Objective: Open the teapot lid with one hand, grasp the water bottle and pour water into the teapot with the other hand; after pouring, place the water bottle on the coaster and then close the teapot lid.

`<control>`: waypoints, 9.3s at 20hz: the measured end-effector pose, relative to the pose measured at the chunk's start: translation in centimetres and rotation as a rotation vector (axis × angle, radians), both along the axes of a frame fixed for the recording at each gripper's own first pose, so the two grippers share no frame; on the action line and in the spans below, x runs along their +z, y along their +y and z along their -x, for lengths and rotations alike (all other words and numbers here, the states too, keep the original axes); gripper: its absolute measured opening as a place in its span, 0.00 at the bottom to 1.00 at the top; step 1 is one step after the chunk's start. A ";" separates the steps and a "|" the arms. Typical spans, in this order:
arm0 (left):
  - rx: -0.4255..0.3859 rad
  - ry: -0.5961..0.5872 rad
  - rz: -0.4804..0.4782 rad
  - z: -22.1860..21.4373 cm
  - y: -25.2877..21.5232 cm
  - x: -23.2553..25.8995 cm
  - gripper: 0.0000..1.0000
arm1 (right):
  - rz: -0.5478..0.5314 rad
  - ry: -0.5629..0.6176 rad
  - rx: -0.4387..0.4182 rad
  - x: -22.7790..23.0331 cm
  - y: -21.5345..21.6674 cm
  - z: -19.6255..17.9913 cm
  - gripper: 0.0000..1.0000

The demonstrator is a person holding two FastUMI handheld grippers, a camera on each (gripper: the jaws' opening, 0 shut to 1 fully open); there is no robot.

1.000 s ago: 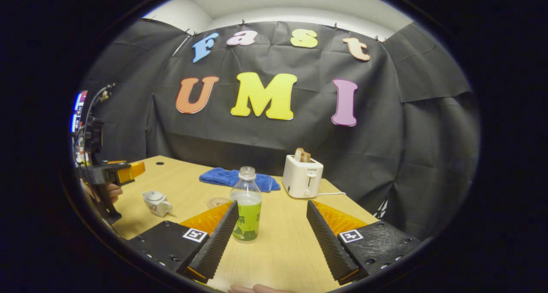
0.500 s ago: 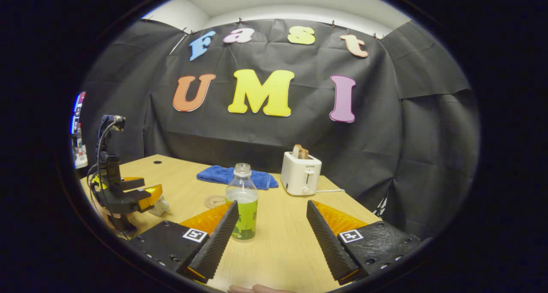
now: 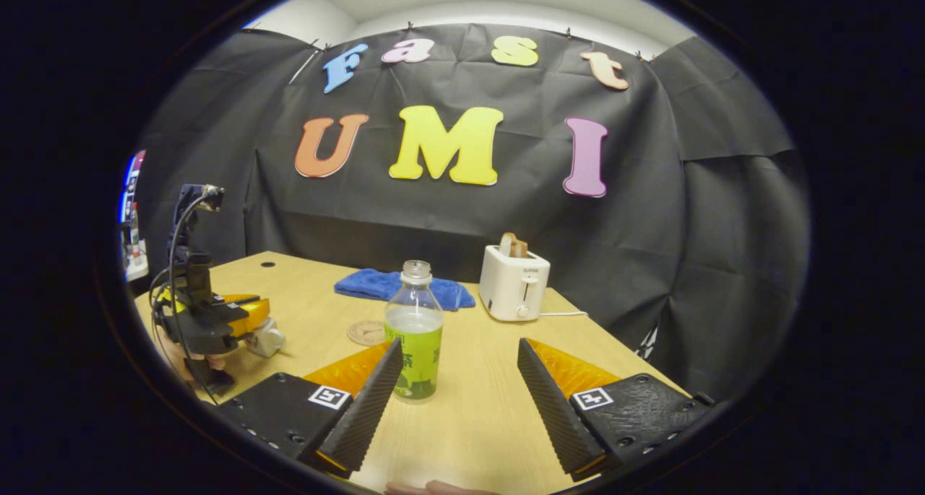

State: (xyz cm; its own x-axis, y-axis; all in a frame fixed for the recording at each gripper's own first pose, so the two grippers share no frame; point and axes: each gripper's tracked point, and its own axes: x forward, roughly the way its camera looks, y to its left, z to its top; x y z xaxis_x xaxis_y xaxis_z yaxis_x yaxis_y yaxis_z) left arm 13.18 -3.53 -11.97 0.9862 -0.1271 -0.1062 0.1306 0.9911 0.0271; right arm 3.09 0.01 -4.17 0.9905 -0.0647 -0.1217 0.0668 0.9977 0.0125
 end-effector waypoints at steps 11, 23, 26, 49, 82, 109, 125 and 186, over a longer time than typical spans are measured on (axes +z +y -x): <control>0.031 -0.031 -0.002 2.4 0.4 4.9 0.04 | -0.044 0.031 0.012 -1.3 -0.3 -1.1 0.96; 0.005 -0.017 0.007 11.4 1.9 7.8 0.04 | -0.103 0.053 0.097 -3.4 2.0 -3.6 0.96; -0.012 -0.046 0.004 12.7 1.9 8.5 0.04 | -0.121 0.053 0.117 -4.6 3.1 -4.9 0.96; -0.044 -0.066 0.027 14.6 4.8 10.3 0.04 | -0.032 0.035 0.144 -3.8 7.1 -8.6 0.73; -0.067 -0.095 0.056 16.4 10.2 12.1 0.04 | 1.100 0.169 0.036 -4.2 14.6 -10.5 0.71; -0.039 -0.077 0.095 16.1 12.6 11.9 0.04 | 1.804 -0.152 -0.055 1.0 20.8 -11.2 0.70; -0.026 -0.081 0.072 16.4 13.0 11.9 0.04 | 1.952 -0.248 -0.150 3.2 21.3 -11.4 0.71; -0.003 -0.045 0.076 15.1 14.2 10.4 0.04 | 1.420 -0.316 -0.096 4.3 20.1 -9.9 0.70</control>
State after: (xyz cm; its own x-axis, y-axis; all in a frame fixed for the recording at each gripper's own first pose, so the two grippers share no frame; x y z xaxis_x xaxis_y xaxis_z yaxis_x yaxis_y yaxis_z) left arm -1.93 10.72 -1.57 0.9894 -0.1360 -0.0514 0.1339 0.9901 -0.0419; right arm 13.01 20.11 0.13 0.9483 -0.0089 0.3172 0.3138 0.1748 -0.9332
